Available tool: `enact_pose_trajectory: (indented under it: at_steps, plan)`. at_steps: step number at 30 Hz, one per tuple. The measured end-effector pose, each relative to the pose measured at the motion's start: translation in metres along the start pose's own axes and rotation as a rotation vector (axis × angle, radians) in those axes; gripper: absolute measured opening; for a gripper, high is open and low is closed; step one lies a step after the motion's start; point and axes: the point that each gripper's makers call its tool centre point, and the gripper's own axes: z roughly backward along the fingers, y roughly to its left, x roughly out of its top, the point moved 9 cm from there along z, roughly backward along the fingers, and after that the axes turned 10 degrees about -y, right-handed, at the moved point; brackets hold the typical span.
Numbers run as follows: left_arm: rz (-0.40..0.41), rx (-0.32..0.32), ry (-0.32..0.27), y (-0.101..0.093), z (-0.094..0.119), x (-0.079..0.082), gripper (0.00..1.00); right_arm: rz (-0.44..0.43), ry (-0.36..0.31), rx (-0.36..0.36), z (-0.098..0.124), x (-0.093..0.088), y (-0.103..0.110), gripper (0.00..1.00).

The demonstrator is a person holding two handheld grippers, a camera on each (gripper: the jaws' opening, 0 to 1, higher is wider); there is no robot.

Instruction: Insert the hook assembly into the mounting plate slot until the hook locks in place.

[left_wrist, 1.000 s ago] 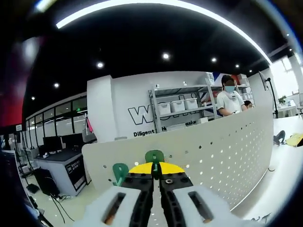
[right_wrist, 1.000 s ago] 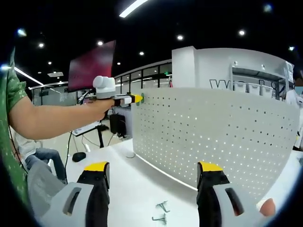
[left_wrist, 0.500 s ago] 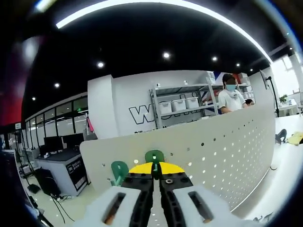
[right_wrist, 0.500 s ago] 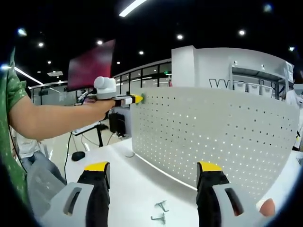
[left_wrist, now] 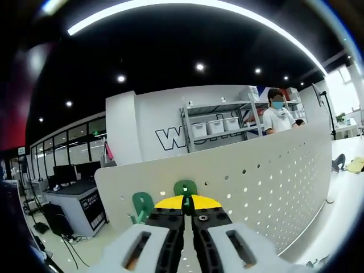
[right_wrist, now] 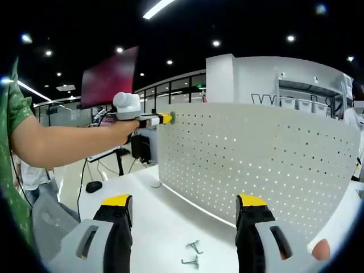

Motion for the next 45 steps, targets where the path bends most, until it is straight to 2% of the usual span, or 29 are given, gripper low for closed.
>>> enact_pose_trajectory:
  at_steps: [24,45]
  plan:
    - [-0.008,0.007,-0.027,0.0026,0.0021,0.0028,0.02,-0.001,0.007,0.007,-0.0035,-0.0023,0.0027,0.75]
    - [-0.022,-0.001,-0.024,0.0014,0.0011,0.0035,0.03,0.004,0.015,0.015,-0.0048,-0.0026,0.0052,0.75]
